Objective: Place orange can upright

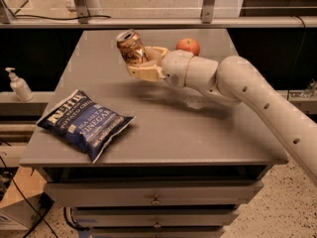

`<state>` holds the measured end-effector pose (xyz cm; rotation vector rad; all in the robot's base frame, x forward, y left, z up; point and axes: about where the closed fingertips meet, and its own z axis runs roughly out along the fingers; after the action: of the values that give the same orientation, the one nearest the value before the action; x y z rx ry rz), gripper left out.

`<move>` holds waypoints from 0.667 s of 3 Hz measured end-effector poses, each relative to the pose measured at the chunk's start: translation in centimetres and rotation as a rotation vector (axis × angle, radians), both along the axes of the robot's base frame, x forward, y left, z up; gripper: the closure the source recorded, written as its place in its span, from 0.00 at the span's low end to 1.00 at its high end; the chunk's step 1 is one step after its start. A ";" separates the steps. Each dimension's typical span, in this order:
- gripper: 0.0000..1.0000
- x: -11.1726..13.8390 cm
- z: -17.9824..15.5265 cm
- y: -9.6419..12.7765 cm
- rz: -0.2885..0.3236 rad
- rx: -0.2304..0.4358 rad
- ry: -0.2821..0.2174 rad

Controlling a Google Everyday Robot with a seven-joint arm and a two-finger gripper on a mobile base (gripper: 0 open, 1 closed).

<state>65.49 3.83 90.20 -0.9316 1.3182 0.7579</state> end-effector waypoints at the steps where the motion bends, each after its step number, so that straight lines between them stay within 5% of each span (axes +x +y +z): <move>1: 1.00 -0.2 -0.5 -0.4 -0.016 0.004 0.001; 2: 1.00 -0.3 -1.0 -0.5 -0.024 0.005 0.009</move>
Offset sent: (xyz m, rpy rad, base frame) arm -0.0021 -0.0125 -0.0172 0.0060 0.0215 -0.0435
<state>65.21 3.34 89.20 -0.9082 1.3326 0.7474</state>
